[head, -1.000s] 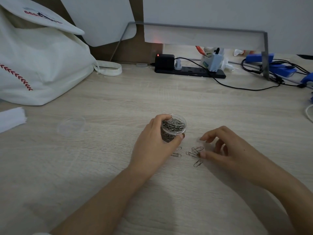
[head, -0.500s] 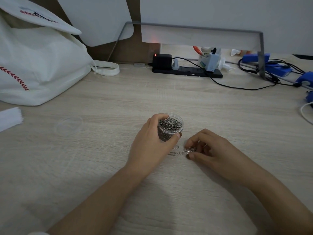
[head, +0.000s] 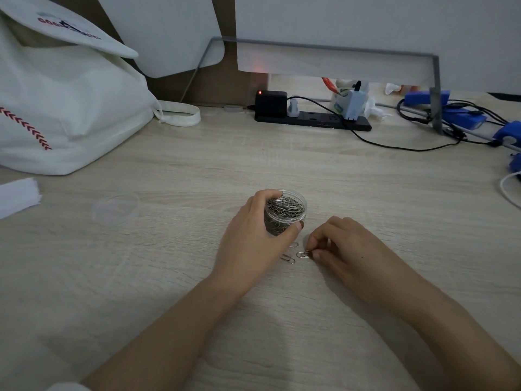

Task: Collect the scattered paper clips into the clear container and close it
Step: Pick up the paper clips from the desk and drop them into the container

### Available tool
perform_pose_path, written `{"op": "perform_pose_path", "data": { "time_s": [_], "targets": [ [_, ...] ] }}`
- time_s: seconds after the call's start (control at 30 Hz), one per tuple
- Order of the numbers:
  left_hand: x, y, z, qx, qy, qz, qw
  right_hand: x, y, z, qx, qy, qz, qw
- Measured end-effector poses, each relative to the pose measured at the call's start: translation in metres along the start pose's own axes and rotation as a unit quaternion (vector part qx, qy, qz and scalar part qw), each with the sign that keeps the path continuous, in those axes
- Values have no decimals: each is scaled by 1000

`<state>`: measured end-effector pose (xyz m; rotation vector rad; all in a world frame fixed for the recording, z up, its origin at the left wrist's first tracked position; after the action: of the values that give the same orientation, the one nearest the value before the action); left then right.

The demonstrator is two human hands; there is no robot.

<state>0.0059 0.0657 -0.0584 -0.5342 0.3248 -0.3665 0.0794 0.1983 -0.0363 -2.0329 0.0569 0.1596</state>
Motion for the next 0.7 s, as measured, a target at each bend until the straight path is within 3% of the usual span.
{"op": "perform_pose_path", "data": {
  "time_s": [0.37, 0.57, 0.7],
  "targets": [
    [1, 0, 0, 2, -4, -9, 1000, -6, -1, -5, 25, 85, -84, 993],
    [0, 0, 0, -2, -3, -9, 1000, -1, 0, -11, 66, 69, -54, 994],
    [0, 0, 0, -5, 0, -4, 1000, 1, -8, -2, -31, 115, -14, 993]
  ]
}}
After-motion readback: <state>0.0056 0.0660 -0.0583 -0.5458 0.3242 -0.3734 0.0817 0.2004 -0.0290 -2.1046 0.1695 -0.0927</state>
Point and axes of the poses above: each hand's wrist, its own x-axis away from the middle knuckle, its own y-axis out of the palm, z = x × y, the point moved 3 cm from there along -x, towards the middle knuckle, and after that the axes turned 2 degrees about y, right-handed, at the moved point
